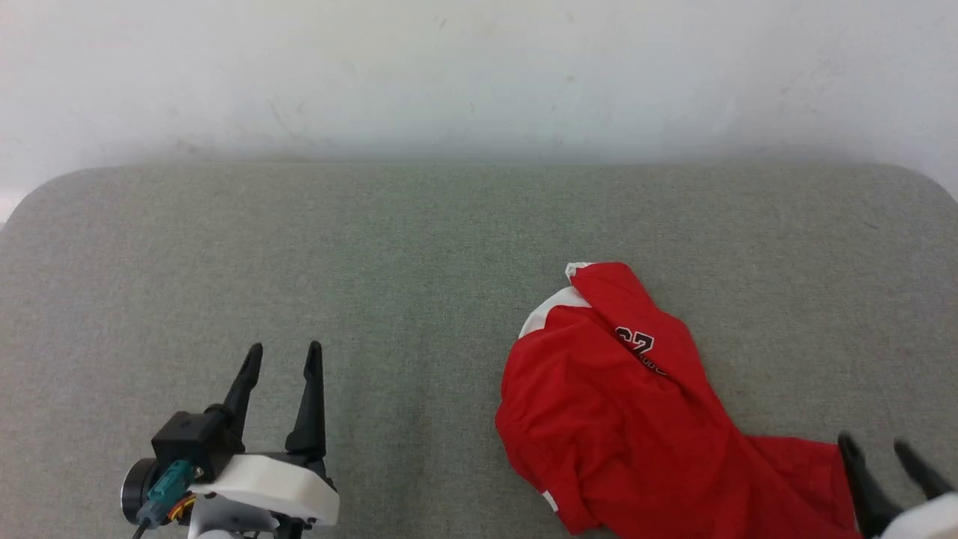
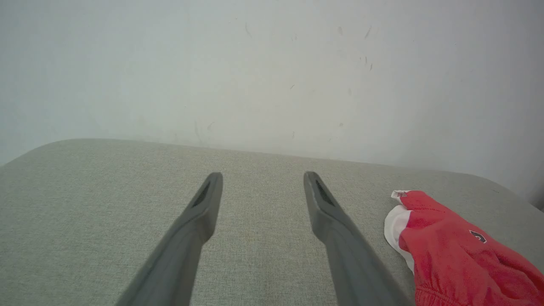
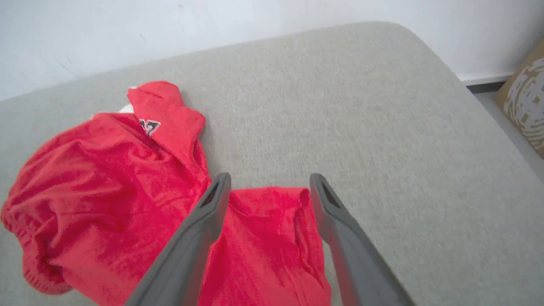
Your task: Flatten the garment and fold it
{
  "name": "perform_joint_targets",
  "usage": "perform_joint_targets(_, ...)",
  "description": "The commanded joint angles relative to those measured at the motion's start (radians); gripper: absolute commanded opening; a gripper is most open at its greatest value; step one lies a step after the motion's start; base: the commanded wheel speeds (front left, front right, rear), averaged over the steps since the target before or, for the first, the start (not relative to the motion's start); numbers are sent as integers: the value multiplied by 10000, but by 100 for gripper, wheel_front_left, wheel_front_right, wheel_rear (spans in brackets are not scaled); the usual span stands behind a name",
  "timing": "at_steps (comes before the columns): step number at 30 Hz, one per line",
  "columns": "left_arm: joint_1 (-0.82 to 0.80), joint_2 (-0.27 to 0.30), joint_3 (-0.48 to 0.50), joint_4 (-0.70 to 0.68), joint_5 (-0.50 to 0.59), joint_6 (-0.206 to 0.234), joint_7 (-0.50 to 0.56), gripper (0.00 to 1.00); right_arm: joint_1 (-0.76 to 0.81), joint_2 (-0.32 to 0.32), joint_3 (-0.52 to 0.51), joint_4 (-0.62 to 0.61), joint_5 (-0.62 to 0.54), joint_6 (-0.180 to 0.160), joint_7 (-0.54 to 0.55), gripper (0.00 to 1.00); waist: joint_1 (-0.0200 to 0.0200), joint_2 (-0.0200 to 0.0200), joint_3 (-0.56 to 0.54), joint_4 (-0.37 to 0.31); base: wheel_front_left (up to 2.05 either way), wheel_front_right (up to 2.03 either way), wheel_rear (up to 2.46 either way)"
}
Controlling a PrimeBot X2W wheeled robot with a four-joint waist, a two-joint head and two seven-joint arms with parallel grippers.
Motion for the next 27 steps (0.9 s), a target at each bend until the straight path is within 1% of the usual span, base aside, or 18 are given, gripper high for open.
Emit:
perform_joint_targets(1,18,12,-3,-20,-47,101,-11,100,-810,19,53,-33,53,-7,-447,100,1,2,35,82,0,0,0)
perform_joint_targets(3,-36,-21,-31,-50,-47,107,-33,100,-1526,19,235,349,-134,-7,-469,100,1,2,120,160,0,0,0)
perform_joint_targets(6,-218,-90,-122,-104,-21,85,-60,100,-2784,-23,745,1256,-415,-7,-157,100,1,2,357,331,0,0,0)
perform_joint_targets(11,-620,-265,-350,-47,24,-54,-151,100,-4836,-553,1700,3450,-255,-7,827,100,1,2,735,745,0,0,0)
perform_joint_targets(15,-879,-445,-479,64,25,-149,-255,100,-6161,-911,2161,5141,-163,-7,1395,100,1,2,1046,1029,0,0,0)
perform_joint_targets(19,-1102,-586,-542,236,18,-247,-353,100,-7192,-1159,2328,6724,-126,-7,1695,100,1,2,1325,1244,0,0,0)
perform_joint_targets(20,-1102,-586,-542,236,18,-247,-353,100,-7192,-1159,2328,6724,-126,-7,1695,100,1,2,1325,1244,0,0,0)
perform_joint_targets(22,-1177,-639,-565,326,23,-278,-387,100,-7544,-1310,2472,7470,-181,-7,1802,100,1,2,1414,1316,0,0,0)
perform_joint_targets(25,-1246,-684,-562,437,34,-307,-432,100,-7853,-1336,2757,8405,-52,-7,2050,100,1,2,1492,1355,0,0,0)
perform_joint_targets(26,-1254,-692,-560,473,35,-318,-444,100,-7882,-1320,2867,8651,22,-7,2188,92,1,2,1494,1361,0,0,0)
perform_joint_targets(27,-1256,-699,-553,502,37,-323,-454,100,-7905,-1310,2969,8842,115,-7,2292,45,1,2,1495,1360,0,0,0)
